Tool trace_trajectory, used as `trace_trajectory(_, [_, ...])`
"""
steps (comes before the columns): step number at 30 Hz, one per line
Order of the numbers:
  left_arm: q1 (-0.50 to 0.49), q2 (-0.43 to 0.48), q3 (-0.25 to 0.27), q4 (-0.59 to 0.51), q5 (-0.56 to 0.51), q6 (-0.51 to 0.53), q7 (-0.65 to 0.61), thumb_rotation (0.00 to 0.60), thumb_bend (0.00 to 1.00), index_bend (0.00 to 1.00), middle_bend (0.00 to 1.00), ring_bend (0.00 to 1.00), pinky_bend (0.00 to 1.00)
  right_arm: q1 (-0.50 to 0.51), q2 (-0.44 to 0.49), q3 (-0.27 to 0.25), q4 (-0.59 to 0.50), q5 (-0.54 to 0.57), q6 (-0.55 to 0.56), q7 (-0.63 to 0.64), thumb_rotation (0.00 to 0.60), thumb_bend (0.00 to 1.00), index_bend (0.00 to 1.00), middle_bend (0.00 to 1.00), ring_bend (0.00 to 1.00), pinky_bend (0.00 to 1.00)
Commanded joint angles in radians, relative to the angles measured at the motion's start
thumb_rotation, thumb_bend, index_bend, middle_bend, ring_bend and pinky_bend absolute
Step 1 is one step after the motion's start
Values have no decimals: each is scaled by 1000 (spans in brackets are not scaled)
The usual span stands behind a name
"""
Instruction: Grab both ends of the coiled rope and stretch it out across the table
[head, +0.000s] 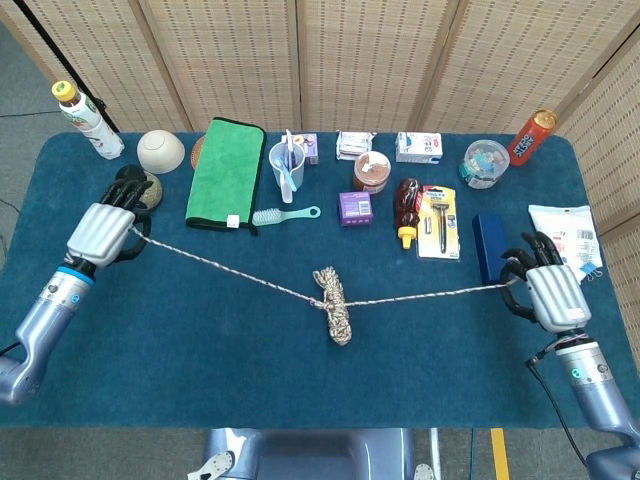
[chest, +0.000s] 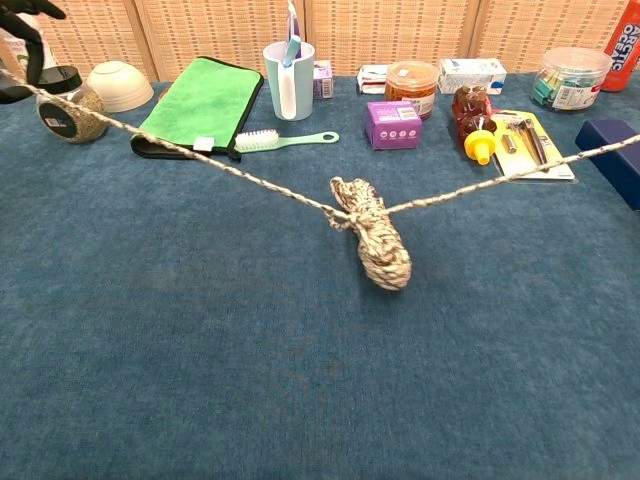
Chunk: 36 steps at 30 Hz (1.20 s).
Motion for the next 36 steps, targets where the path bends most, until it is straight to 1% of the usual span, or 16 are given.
trace_trajectory(1, [18,16,-2,13,-11,4,-9,600,445,834,67,0,0,-3,0,2,3,4,-1,-3,600,514,698,314,90,0])
trace_trajectory(9, [46,41,-14,38,-28,8,-28,600,446,834,67,0,0,-8,0,11,14,18,-3,-6,600,516,700,315,95,0])
trace_trajectory(27, [96,64,-30,97,-69,-7,-38,600,446,840,68,0,0,-24,6,26,37,42,-2,2,600,517,704,320,100,0])
trace_trajectory(32, [105,72,-43,83,-67,5,-58,600,446,841,67,0,0,-25,9,29,28,30,8,11,600,517,704,321,100,0])
trace_trajectory(36, [91,78,-53,34,-36,16,-54,600,445,840,68,0,0,-20,20,28,-13,5,15,26,600,517,703,322,100,0])
